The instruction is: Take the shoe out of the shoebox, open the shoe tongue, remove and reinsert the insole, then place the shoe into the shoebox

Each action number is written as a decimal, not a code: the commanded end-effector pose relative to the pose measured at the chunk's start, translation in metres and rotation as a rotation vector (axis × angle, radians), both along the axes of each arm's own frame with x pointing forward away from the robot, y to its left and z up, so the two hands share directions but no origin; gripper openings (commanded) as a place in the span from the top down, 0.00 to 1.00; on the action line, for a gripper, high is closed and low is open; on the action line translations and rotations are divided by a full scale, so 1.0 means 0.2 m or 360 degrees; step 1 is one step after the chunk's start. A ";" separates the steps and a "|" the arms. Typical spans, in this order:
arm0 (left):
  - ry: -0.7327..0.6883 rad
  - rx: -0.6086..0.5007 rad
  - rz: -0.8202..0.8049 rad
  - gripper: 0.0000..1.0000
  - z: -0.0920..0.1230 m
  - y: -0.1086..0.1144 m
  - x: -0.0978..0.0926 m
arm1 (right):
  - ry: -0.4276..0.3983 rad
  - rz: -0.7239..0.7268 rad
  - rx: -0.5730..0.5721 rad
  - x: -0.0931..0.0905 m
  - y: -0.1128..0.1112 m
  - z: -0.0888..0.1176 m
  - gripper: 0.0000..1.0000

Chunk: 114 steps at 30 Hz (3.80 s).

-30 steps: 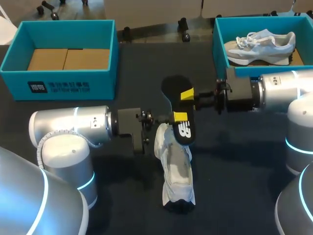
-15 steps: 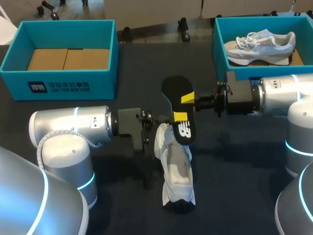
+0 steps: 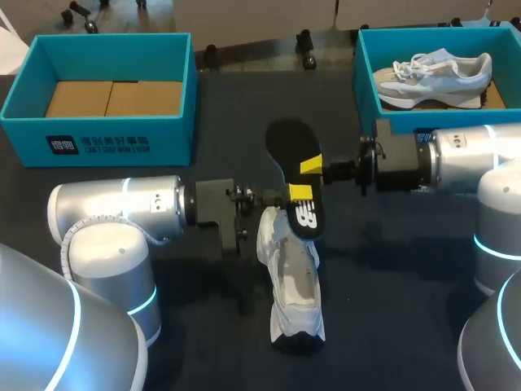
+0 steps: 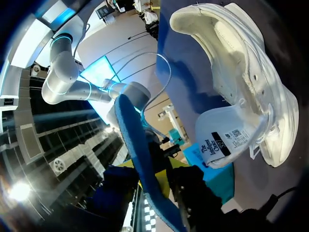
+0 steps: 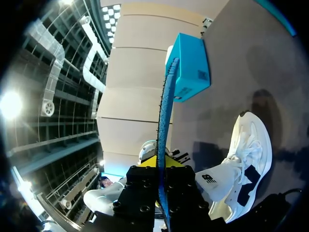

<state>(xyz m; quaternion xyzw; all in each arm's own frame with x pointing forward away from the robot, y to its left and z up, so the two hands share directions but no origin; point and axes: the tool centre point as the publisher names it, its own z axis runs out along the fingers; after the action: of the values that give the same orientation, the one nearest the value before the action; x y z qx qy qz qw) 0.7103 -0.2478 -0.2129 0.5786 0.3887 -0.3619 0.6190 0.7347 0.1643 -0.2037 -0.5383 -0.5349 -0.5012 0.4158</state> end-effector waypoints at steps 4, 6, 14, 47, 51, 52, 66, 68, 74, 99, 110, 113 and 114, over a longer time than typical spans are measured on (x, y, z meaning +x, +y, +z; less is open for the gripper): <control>0.0103 0.0069 0.0008 0.00 0.08 0.13 0.00 | -0.0013 -0.0003 -0.0001 -0.02 0.01 -0.02 1.00; 0.0135 0.0104 -0.0002 0.00 0.11 0.19 0.00 | -0.0024 -0.0005 -0.0002 -0.04 0.01 -0.04 1.00; 0.0191 0.0361 -0.0007 0.00 0.20 0.41 0.05 | -0.0020 0.0010 -0.0008 -0.07 0.04 -0.09 1.00; 0.0250 0.1169 0.0143 0.00 0.46 0.50 0.20 | 0.0100 -0.0029 -0.0142 -0.21 0.17 -0.11 1.00; 0.0395 0.1417 0.0215 0.00 0.51 0.49 0.31 | 0.0114 -0.0054 -0.0160 -0.23 0.16 -0.12 1.00; 0.0395 0.1417 0.0215 0.00 0.51 0.49 0.31 | 0.0114 -0.0054 -0.0160 -0.23 0.16 -0.12 1.00; 0.0643 0.1638 0.0283 0.00 0.54 0.40 0.37 | 0.0114 -0.0054 -0.0160 -0.23 0.16 -0.12 1.00; 0.0678 0.1704 0.0325 0.00 0.56 0.37 0.38 | 0.0114 -0.0054 -0.0160 -0.23 0.16 -0.12 1.00; 0.0722 0.1922 0.0367 0.00 0.56 0.29 0.36 | 0.0114 -0.0054 -0.0160 -0.23 0.16 -0.12 1.00; 0.0906 0.1965 0.0248 0.00 0.41 0.26 0.34 | 0.0114 -0.0054 -0.0160 -0.23 0.16 -0.12 1.00; 0.0916 0.1272 -0.0042 0.00 0.39 0.46 0.29 | 0.0114 -0.0054 -0.0160 -0.23 0.16 -0.12 1.00; 0.0946 0.1102 -0.0006 0.00 0.33 0.48 0.27 | 0.0114 -0.0054 -0.0160 -0.23 0.16 -0.12 1.00; 0.0973 0.1053 -0.0002 0.00 0.32 0.49 0.26 | 0.0114 -0.0054 -0.0160 -0.23 0.16 -0.12 1.00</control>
<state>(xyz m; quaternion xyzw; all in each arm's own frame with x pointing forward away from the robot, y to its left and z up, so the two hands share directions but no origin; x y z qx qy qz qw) 0.7747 -0.1678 -0.1350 0.7019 0.6769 -0.2104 0.0704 0.6883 0.1951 -0.2274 -0.5838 -0.5346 -0.4623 0.3995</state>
